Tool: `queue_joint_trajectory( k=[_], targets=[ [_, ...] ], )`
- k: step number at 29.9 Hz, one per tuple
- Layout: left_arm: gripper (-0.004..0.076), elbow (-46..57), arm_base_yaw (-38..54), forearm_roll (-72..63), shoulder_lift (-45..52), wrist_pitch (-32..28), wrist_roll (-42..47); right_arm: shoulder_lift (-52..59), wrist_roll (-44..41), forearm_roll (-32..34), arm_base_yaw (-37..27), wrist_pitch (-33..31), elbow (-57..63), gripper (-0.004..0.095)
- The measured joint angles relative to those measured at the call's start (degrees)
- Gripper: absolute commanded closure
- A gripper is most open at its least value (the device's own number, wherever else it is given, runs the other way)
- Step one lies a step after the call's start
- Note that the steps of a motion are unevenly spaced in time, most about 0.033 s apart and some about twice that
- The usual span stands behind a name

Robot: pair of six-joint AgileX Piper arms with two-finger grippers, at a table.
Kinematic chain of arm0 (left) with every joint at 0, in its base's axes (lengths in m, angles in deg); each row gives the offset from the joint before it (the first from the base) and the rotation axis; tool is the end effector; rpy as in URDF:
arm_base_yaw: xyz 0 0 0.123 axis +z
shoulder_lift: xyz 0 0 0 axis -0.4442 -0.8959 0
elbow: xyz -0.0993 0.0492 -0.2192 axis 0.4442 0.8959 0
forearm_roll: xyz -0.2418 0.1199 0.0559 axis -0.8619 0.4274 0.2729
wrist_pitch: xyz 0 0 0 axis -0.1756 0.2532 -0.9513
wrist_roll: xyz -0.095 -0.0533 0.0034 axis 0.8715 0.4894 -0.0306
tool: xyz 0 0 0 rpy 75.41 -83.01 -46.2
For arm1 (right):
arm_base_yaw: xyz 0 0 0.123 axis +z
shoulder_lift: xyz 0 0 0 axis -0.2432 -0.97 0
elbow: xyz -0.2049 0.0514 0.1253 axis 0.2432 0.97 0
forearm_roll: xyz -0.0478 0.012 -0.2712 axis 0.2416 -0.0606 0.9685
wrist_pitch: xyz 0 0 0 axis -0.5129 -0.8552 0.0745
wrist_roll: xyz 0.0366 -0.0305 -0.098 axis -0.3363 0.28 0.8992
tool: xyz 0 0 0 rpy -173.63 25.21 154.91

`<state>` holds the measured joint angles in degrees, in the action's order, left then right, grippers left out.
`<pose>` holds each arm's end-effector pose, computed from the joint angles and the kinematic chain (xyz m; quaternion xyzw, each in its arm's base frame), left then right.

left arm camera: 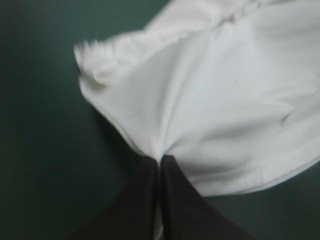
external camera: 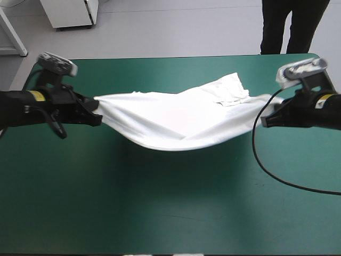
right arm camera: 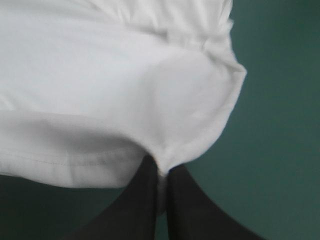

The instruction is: Fold the cloth

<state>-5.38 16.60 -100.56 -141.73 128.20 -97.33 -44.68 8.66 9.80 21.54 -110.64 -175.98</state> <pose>0.2515 -0.0778 0.4392 0.2341 0.8764 -0.1358 0.3984 0.2477 0.0462 0.4272 -0.1611 0.9055 0.0503 0.3894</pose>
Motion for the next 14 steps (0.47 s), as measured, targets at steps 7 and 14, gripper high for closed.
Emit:
queue_joint_trajectory(
  k=[7,14],
  targets=[
    [0.0733,-22.19,0.0,-0.07,4.51,0.64,-0.05,1.08,-0.41,-0.16,0.0,1.9,-21.13,0.0924],
    [0.0733,-36.32,0.0,3.08,-0.21,-2.13,-0.77,-1.57,-0.07,-0.19,0.0,14.69,-32.0,0.0927]
  ],
)
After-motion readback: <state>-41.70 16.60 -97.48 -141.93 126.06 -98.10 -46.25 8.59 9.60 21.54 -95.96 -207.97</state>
